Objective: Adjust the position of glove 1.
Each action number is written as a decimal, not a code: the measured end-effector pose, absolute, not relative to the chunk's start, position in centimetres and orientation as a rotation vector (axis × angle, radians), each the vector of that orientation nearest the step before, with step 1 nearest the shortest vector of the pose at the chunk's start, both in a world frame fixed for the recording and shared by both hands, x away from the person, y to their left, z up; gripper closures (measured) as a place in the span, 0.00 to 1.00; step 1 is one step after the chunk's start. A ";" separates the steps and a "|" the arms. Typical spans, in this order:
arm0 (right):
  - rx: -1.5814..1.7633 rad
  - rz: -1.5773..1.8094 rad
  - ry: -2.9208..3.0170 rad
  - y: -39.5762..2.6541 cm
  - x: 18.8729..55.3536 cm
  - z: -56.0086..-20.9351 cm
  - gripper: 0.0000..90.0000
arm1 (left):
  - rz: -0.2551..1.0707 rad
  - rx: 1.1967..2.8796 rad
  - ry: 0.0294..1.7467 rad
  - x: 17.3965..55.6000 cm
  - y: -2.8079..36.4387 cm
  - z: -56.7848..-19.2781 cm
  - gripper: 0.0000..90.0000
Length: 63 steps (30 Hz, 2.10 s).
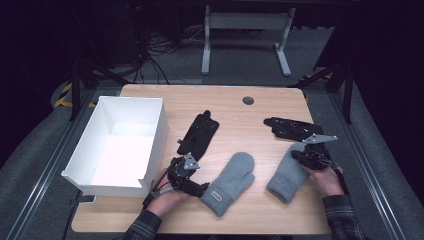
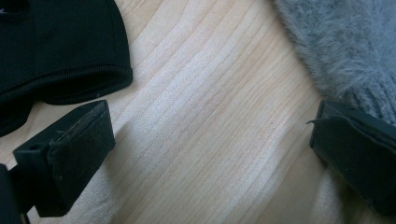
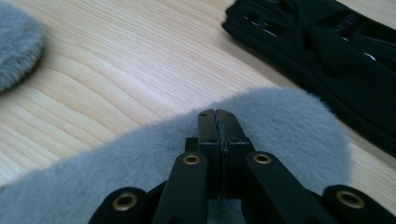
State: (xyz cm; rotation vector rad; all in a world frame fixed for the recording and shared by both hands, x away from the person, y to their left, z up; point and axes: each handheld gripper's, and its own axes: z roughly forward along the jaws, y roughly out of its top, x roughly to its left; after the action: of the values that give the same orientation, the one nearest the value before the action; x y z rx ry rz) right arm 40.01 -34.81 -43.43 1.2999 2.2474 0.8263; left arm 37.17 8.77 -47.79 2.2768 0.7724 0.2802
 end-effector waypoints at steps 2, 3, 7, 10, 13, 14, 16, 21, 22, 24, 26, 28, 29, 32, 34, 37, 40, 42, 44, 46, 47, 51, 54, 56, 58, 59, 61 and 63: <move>1.318 0.822 2.233 -35.6 39.5 -43.4 1.00 | 0.282 2.275 0.773 37.2 8.8 -47.8 0.00; 1.322 0.822 2.231 -35.8 39.4 -43.4 1.00 | 0.281 2.277 0.773 37.2 8.8 -47.8 0.00; 1.340 0.798 2.218 -36.8 38.4 -43.3 1.00 | 0.282 2.278 0.772 37.2 8.8 -47.8 0.00; 1.346 0.820 2.200 -37.6 37.4 -43.2 0.98 | 0.282 2.278 0.773 37.2 8.8 -47.8 0.00; 1.337 0.870 2.190 -37.7 37.1 -42.8 0.88 | 0.282 2.278 0.773 37.2 8.8 -47.8 0.00; 1.326 0.892 2.189 -37.7 36.8 -42.6 0.85 | 0.282 2.277 0.773 37.2 8.8 -47.8 0.00; 1.302 0.926 2.202 -37.5 36.2 -42.3 0.78 | 0.282 2.277 0.772 37.2 8.8 -47.8 0.00; 1.283 0.965 2.250 -36.9 34.9 -42.3 0.58 | 0.282 2.277 0.773 37.2 8.8 -47.8 0.00; 1.271 0.950 2.271 -36.7 34.8 -42.6 0.52 | 0.282 2.278 0.773 37.1 8.8 -47.8 0.00; 1.261 0.927 2.294 -36.3 34.8 -43.1 0.46 | 0.282 2.277 0.772 37.2 8.8 -47.8 0.00; 1.260 0.889 2.327 -35.8 35.1 -43.8 0.43 | 0.282 2.277 0.773 37.1 8.8 -47.8 0.00; 1.237 0.832 2.356 -35.4 35.2 -44.2 0.45 | 0.283 2.277 0.773 37.1 8.8 -47.8 0.00; 1.232 0.818 2.360 -35.3 35.3 -44.4 0.47 | 0.283 2.277 0.773 37.1 8.8 -47.8 0.00; 1.232 0.808 2.370 -35.1 35.3 -44.5 0.63 | 0.283 2.277 0.772 37.1 8.8 -47.8 0.00; 1.223 0.800 2.363 -35.1 35.2 -44.5 0.78 | 0.282 2.277 0.772 37.1 8.8 -47.8 0.00; 1.208 0.789 2.362 -34.9 35.1 -44.5 0.86 | 0.282 2.280 0.771 37.1 8.8 -47.8 0.00; 1.203 0.803 2.358 -35.0 35.1 -44.5 0.90 | 0.283 2.277 0.772 37.1 8.8 -47.8 0.00; 1.231 0.868 2.361 -35.6 35.3 -44.3 0.93 | 0.283 2.278 0.772 37.1 8.8 -47.8 0.00; 1.238 0.887 2.364 -35.7 35.3 -44.2 0.93 | 0.282 2.278 0.772 37.1 8.8 -47.8 0.00; 1.249 0.941 2.363 -35.7 35.3 -43.5 0.93 | 0.283 2.277 0.772 37.1 8.8 -47.8 0.00; 1.249 0.941 2.363 -35.7 35.3 -43.5 0.93 | 0.283 2.277 0.772 37.1 8.8 -47.8 0.00; 1.230 0.991 2.356 -35.4 35.2 -42.7 0.93 | 0.282 2.277 0.773 37.1 8.8 -47.8 0.00; 1.206 1.038 2.353 -34.9 35.2 -41.9 0.93 | 0.283 2.276 0.772 37.1 8.8 -47.8 0.00; 1.190 1.065 2.358 -34.5 35.2 -41.3 0.93 | 0.283 2.277 0.773 37.1 8.8 -47.8 0.00; 1.178 1.095 2.363 -34.1 35.4 -40.9 0.93 | 0.283 2.278 0.772 37.1 8.8 -47.8 0.00; 1.173 1.112 2.364 -33.8 35.5 -40.7 0.93 | 0.282 2.277 0.772 37.1 8.8 -47.8 0.00; 1.153 1.147 2.377 -33.3 35.7 -40.3 0.93 | 0.282 2.278 0.772 37.1 8.8 -47.8 0.00; 1.127 1.177 2.386 -32.5 36.0 -39.9 0.93 | 0.282 2.277 0.772 37.1 8.8 -47.8 0.00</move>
State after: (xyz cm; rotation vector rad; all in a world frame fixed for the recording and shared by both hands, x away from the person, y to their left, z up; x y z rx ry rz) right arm 35.99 -32.53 -39.92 1.1268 2.3864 1.1775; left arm 37.14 8.78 -47.79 2.2769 0.7723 0.2824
